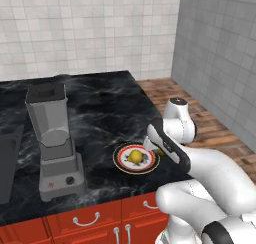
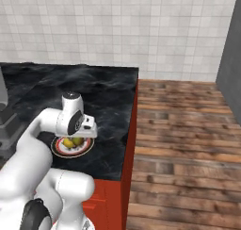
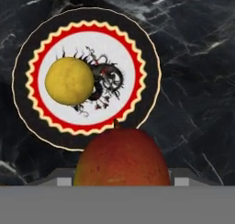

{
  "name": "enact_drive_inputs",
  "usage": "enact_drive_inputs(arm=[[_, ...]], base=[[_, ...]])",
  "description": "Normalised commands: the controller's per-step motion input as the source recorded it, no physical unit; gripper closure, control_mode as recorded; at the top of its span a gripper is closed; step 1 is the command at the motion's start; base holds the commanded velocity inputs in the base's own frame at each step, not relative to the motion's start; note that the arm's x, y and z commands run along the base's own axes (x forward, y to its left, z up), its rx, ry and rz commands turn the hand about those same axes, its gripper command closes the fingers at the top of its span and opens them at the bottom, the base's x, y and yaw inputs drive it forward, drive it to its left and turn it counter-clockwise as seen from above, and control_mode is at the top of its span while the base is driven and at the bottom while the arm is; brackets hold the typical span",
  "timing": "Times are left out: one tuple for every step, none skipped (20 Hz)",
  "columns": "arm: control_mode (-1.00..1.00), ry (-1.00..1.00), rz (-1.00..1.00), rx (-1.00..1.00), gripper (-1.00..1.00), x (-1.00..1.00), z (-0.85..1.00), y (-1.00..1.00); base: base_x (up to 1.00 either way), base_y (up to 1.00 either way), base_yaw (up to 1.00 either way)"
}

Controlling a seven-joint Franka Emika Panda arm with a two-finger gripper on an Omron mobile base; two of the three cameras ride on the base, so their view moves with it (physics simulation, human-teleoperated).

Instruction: Pick the pear and mango from the fridge and place them on the plate next to the blender to make a fruit smoothie.

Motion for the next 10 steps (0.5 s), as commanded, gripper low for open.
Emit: enact_drive_inputs(arm=[[-1.00,0.03,0.00,0.00,1.00,0.55,-0.69,0.06],[-1.00,0.01,0.00,0.00,1.00,0.55,-0.64,0.06],[-1.00,0.00,0.00,0.00,1.00,0.50,-0.55,0.06],[-1.00,0.00,0.00,0.00,1.00,0.44,-0.52,0.14],[-1.00,0.00,0.00,0.00,1.00,0.41,-0.44,0.16],[-1.00,0.00,0.00,0.00,1.00,0.41,-0.44,0.16],[-1.00,0.00,0.00,0.00,1.00,0.42,-0.41,0.10],[-1.00,0.00,0.00,0.00,1.00,0.45,-0.34,0.07],[-1.00,0.00,0.00,0.00,1.00,0.36,-0.24,0.00],[-1.00,0.00,0.00,0.00,1.00,0.32,-0.24,0.00]], base=[[0.00,0.00,0.00],[0.00,0.00,0.00],[0.00,0.00,0.00],[0.00,0.00,0.00],[0.00,0.00,0.00],[0.00,0.00,0.00],[0.00,0.00,0.00],[0.00,0.00,0.00],[0.00,0.00,0.00],[0.00,0.00,0.00]])
